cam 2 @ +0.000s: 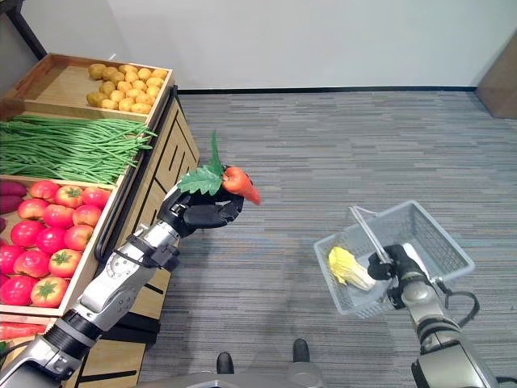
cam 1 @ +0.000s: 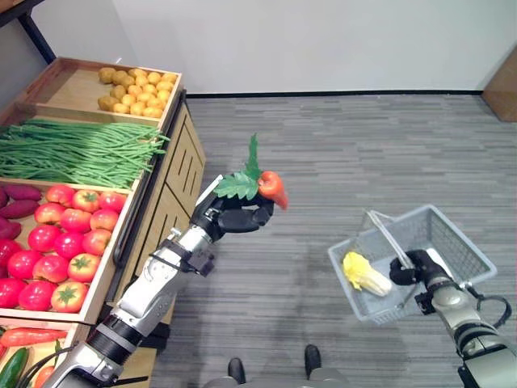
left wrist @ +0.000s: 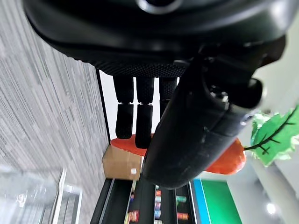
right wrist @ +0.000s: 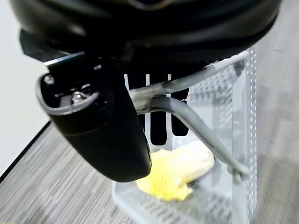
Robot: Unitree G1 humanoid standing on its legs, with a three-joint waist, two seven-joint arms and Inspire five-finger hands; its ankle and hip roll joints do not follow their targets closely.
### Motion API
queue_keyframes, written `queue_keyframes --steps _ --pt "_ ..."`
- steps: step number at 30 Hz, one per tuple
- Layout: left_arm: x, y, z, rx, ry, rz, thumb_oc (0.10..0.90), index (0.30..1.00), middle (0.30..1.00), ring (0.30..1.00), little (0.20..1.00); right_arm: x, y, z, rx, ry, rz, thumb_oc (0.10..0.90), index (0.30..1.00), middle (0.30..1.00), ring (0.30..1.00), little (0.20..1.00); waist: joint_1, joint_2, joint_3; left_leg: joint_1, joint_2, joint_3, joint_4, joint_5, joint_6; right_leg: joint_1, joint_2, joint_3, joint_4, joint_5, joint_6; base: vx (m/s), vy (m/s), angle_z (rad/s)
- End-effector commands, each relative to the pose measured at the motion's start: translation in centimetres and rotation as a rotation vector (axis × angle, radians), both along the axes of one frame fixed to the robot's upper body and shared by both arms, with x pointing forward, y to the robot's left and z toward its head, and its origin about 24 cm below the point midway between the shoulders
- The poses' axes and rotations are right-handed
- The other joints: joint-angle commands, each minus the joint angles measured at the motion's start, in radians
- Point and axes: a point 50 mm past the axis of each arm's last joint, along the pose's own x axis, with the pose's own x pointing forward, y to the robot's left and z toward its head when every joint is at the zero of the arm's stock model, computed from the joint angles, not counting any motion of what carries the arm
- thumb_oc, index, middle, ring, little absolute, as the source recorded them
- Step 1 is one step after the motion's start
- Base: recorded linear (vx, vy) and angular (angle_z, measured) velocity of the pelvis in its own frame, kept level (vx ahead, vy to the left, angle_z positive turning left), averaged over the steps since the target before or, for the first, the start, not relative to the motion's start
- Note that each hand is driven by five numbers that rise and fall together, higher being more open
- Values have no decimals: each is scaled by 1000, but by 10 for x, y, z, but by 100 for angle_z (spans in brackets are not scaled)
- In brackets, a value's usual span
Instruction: Get the vegetables into the basket
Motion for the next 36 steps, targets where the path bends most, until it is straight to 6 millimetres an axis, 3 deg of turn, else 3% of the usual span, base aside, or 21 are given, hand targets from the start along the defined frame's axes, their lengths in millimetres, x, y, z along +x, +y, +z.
queue_keyframes --steps 1,2,3,7,11,14,15,21,24,25,28,36 --pt "4 -16 50 -48 -244 -93 400 300 300 300 300 41 -8 60 -83 -243 49 400 300 300 300 300 16 -56 -85 8 37 -13 1 -43 -45 -46 -54 6 9 29 61 0 0 0" --pt "4 -16 50 -48 -244 -93 400 300 300 300 300 41 -8 60 -83 -243 49 400 300 300 300 300 16 -56 -85 8 37 -13 1 -43 -45 -46 -54 6 9 29 61 0 0 0" --pt "2 -24 54 73 -271 -197 400 300 300 300 300 69 9 97 -219 -276 246 400 300 300 300 300 18 -54 -82 19 43 11 1 -46 -49 -52 -48 24 4 37 67 0 0 0" --pt "2 -26 57 166 -298 -245 400 300 300 300 300 83 26 116 -212 -331 334 400 300 300 300 300 17 -55 -83 27 49 27 1 -47 -53 -57 -43 38 2 38 68 13 -18 -37" --pt "5 -26 68 365 -411 -275 400 300 300 300 300 92 55 140 -156 -428 478 400 300 300 300 300 11 -54 -81 35 56 41 1 -46 -57 -58 -36 45 4 38 71 15 -12 -10" --pt "5 -27 68 416 -436 -286 400 300 300 300 300 93 59 144 -129 -449 493 400 300 300 300 300 9 -54 -79 37 57 44 1 -47 -58 -58 -36 45 4 38 71 13 -5 -7" --pt "7 -27 73 493 -492 -283 400 300 300 300 300 93 72 153 -65 -500 543 400 300 300 300 300 4 -53 -78 40 59 47 1 -48 -60 -58 -34 46 5 36 72 15 -4 -3" --pt "17 -23 72 739 -655 -205 400 300 300 300 300 83 99 163 56 -557 682 400 300 300 300 300 -12 -51 -75 47 64 58 1 -52 -62 -59 -32 53 6 30 76 8 1 -2" --pt "19 -24 71 801 -697 -198 400 300 300 300 300 81 102 163 74 -559 699 400 300 300 300 300 -14 -52 -75 49 64 60 1 -54 -62 -59 -31 55 7 30 77 11 -1 -4" --pt "22 -25 71 925 -784 -198 400 300 300 300 300 77 108 166 100 -573 731 400 300 300 300 300 -20 -51 -75 50 66 64 1 -55 -63 -60 -31 56 7 28 78 0 0 0" --pt "27 -25 61 1075 -862 -190 400 300 300 300 300 71 119 171 153 -601 791 400 300 300 300 300 -28 -54 -78 55 68 69 1 -59 -63 -58 -29 57 8 24 80 3 -3 -1" --pt "41 -19 40 1195 -875 -106 400 300 300 300 300 66 131 176 243 -650 818 400 300 300 300 300 -32 -53 -85 63 71 74 1 -65 -65 -50 -27 61 7 17 79 8 -5 -4"
